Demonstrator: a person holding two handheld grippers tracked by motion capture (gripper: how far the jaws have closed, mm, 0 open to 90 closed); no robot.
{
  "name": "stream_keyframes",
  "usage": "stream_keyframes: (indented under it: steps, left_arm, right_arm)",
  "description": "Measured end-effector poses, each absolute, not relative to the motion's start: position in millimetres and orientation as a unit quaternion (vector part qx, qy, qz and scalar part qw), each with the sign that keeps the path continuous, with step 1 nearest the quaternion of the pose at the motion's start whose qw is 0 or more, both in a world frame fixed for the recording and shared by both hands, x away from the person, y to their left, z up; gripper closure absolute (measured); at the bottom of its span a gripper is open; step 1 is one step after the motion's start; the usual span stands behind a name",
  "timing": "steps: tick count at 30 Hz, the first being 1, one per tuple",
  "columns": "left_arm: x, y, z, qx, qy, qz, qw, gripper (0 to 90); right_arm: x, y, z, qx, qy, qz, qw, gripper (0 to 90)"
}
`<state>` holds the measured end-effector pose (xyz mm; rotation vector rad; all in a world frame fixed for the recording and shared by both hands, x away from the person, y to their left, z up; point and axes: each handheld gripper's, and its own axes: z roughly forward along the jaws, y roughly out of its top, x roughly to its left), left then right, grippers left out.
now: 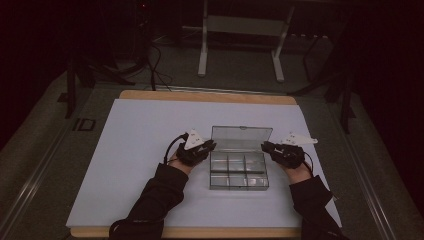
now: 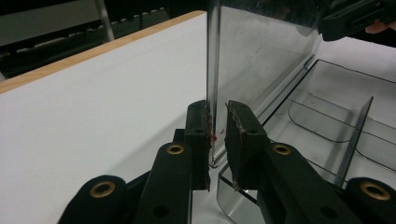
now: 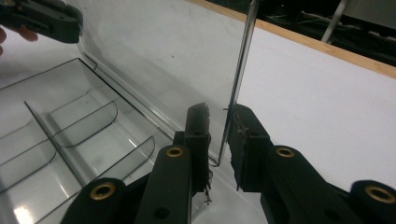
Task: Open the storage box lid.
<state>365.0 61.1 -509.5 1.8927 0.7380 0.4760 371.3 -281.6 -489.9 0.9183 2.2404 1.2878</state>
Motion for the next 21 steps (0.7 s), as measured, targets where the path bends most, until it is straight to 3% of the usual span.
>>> stream_keyframes:
  steps: [13,18,21]
  left_arm:
    - [373,59,-514,0.771,0.335,0.186,0.508,78.2]
    - [376,55,-516,0.775,0.338,0.182,0.502,68.9]
    - [379,55,-518,0.774,0.345,0.174,0.501,68.4]
  right_arm:
    - [380,-273,-493,0.357,0.795,0.447,0.203,72.9]
    - [382,-270,-497,0.369,0.791,0.445,0.202,69.5]
    - [384,-270,-500,0.376,0.788,0.447,0.195,68.1]
